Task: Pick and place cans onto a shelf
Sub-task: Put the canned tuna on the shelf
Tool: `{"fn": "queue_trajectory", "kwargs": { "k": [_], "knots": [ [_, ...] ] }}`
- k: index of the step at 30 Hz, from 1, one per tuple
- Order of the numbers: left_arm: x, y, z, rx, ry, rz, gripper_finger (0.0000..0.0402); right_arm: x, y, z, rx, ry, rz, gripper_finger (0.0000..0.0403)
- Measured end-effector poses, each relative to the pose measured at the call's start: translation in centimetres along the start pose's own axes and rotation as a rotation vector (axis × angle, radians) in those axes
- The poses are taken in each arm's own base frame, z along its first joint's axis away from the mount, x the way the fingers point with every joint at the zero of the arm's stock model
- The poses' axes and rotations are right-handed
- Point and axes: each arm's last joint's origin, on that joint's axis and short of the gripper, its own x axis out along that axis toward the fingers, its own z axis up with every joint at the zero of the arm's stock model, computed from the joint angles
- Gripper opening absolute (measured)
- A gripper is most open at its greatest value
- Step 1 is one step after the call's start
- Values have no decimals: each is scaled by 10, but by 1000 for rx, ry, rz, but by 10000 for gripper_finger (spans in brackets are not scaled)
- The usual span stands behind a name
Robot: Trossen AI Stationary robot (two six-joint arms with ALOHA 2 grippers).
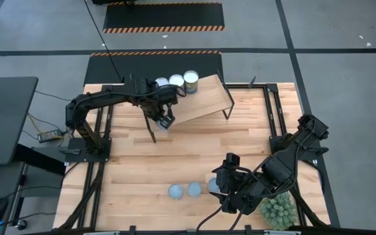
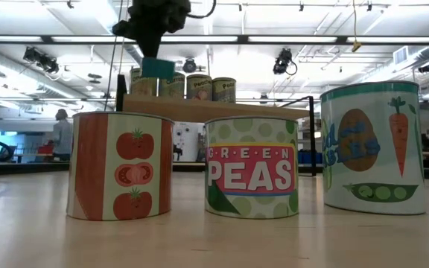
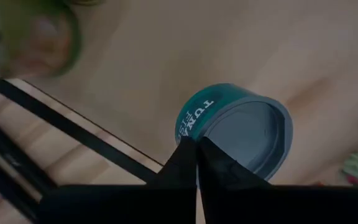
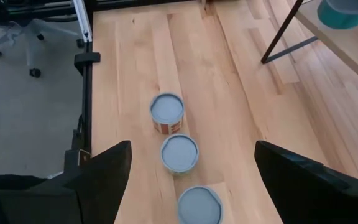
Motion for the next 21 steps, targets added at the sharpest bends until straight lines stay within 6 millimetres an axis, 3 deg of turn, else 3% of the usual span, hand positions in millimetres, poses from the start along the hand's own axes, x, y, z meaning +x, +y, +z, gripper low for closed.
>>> {"fn": "queue_trajectory", "kwargs": {
  "k": [10,21],
  "knots": [
    [4,19,8,-10,15,85,0,0,2,2,17,-21,17,348],
    [14,21,5,42,49,123,1,0,3,4,36,-34,29,348]
  ]
}}
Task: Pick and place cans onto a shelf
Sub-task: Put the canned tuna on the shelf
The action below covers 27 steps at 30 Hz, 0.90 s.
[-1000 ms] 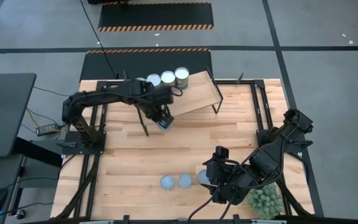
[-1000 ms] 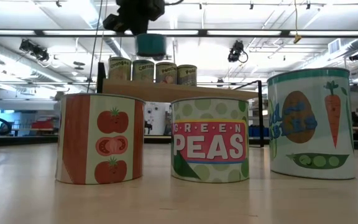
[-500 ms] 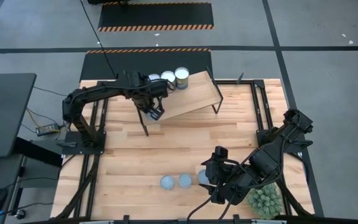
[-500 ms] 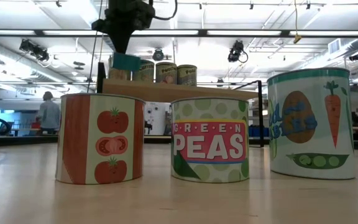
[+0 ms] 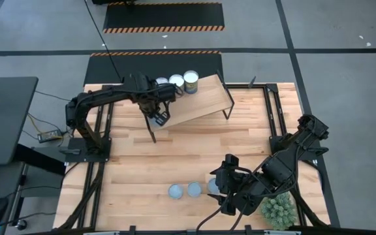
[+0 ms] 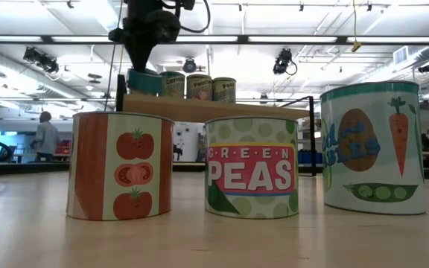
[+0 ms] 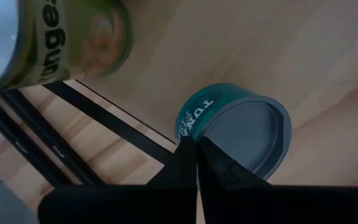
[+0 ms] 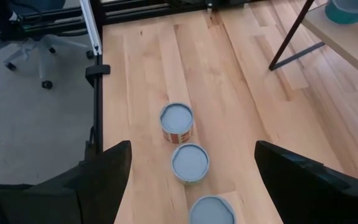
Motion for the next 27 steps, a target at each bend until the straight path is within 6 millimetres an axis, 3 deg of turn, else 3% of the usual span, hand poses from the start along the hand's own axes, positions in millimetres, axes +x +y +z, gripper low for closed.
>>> {"fn": "queue_trajectory", "kwargs": {
  "k": [12,27],
  "knots": [
    [1,0,1,89,-13,13,2,0,1,1,12,-5,5,348],
    [1,-2,3,509,-38,8,14,0,2,3,30,-26,23,348]
  ]
}}
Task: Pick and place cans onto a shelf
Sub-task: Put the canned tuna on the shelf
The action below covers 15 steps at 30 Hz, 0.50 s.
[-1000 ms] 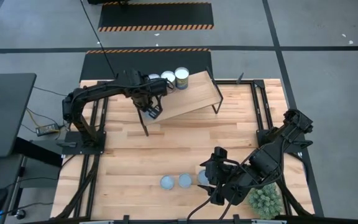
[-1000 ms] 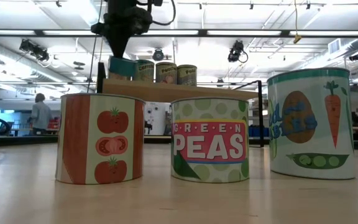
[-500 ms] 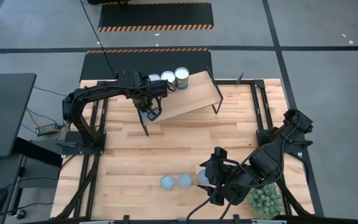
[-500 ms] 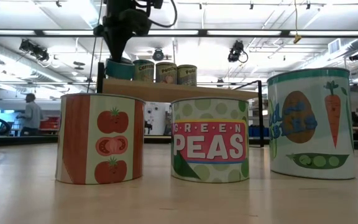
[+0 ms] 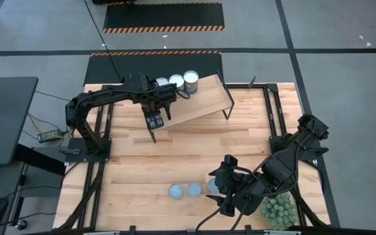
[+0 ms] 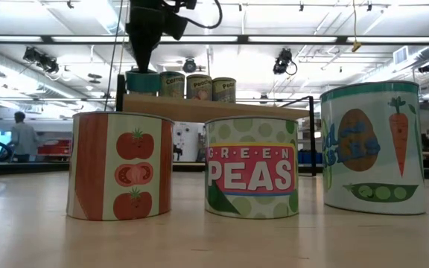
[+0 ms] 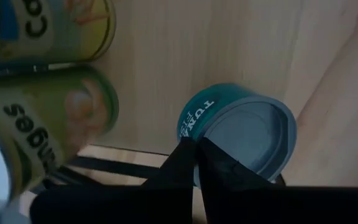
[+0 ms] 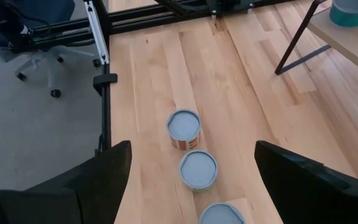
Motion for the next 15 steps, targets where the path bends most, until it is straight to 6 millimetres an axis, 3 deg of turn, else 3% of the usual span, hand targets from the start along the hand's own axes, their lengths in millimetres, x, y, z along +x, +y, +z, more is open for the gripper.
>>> {"fn": "queue_trajectory", "kwargs": {
  "k": [15],
  "knots": [
    [0,0,1,195,-6,0,15,1,0,2,10,-8,3,348]
  ]
}}
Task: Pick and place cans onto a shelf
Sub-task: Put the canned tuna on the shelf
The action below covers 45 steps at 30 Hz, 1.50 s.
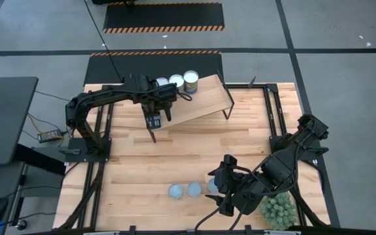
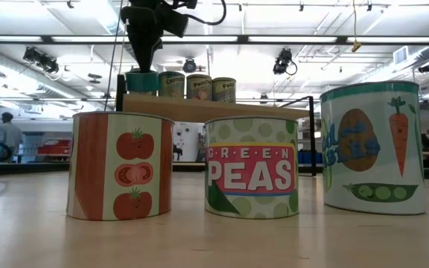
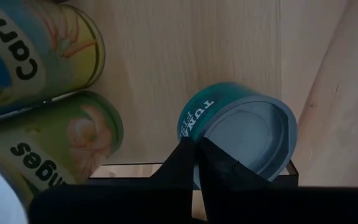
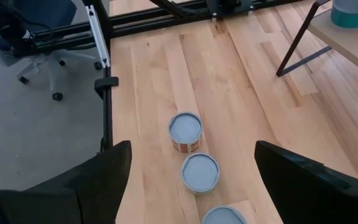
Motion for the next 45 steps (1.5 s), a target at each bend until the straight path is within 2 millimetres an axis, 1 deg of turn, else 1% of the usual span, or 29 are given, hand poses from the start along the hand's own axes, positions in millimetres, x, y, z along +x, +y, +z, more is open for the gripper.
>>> {"fn": "queue_trajectory", "kwargs": {
  "k": [8,11,13,19,23,28,33,36,39,45],
  "knots": [
    [0,0,1,-4,-9,1,16,0,0,0,1,0,-1,348],
    [0,0,1,-4,-8,4,26,0,0,0,1,0,-1,348],
    [0,0,0,-4,-2,25,43,0,0,0,2,0,-1,348],
    [0,1,0,-5,0,42,117,0,0,1,4,-4,2,348],
    [0,0,0,-16,0,41,147,1,-1,1,5,-4,1,348],
    [-14,-8,0,-3,-25,-8,157,2,-2,2,-8,-3,-2,348],
    [-36,-27,0,63,-85,-33,148,3,-3,3,-24,2,-3,348],
    [-40,-37,1,122,-97,-30,144,4,-5,4,-29,2,-4,348],
    [-34,-42,0,181,-79,-28,143,4,-6,6,-32,1,-6,348],
    [-2,-44,-2,235,35,-18,142,4,-5,7,-11,-1,19,348]
  ]
}}
